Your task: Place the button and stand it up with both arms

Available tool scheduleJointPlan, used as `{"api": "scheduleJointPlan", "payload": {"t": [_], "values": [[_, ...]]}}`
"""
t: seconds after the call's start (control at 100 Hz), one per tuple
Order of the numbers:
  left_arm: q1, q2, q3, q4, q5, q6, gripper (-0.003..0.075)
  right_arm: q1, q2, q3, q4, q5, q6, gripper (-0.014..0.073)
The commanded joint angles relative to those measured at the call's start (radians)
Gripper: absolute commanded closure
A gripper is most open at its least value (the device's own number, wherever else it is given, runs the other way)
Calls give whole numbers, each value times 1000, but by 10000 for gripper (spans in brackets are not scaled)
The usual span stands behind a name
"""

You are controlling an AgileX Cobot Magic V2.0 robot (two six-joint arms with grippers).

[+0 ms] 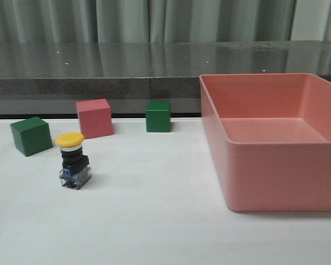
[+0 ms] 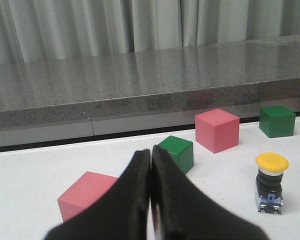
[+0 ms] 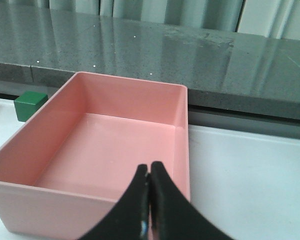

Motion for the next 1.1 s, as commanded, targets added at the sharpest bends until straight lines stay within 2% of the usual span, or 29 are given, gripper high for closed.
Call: {"api": "scheduleJointPlan", "payload": {"t": [0.0, 0.12, 0.34, 1.09], "values": [[-6, -30, 31, 0, -81, -13, 739, -5, -52, 38, 13, -136, 22, 655], [-6, -30, 31, 0, -81, -13, 739, -6, -132, 130, 37, -208, 31, 655], [-6, -30, 31, 0, -81, -13, 739, -14, -124, 253, 61, -360, 31, 655], [-6, -30, 31, 0, -81, -13, 739, -14, -124, 250, 59, -343, 31, 655]]}}
